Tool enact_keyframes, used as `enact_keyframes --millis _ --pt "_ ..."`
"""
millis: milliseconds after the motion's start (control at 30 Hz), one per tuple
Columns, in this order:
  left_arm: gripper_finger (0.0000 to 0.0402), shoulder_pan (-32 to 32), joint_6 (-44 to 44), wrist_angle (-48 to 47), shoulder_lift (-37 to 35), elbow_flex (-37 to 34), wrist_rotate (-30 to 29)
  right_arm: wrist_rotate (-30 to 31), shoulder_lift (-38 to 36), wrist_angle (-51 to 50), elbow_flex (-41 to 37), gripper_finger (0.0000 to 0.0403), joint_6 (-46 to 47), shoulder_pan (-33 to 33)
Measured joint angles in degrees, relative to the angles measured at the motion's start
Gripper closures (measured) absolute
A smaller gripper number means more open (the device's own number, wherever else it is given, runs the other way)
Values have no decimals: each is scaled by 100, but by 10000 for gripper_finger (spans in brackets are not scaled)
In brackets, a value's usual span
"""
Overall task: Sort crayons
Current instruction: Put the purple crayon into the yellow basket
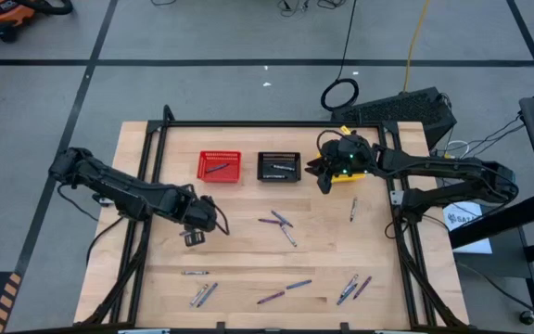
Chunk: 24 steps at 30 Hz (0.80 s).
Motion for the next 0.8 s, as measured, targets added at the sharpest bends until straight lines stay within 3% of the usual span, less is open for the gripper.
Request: enact_keyframes --millis 500,800 --pt "340 -577 -1331 206 0 -406 390 15 0 -75 62 307 -13 157" --pt "340 -1640 -1885 1128 0 -404 551 15 0 -392 65 307 -40 158"
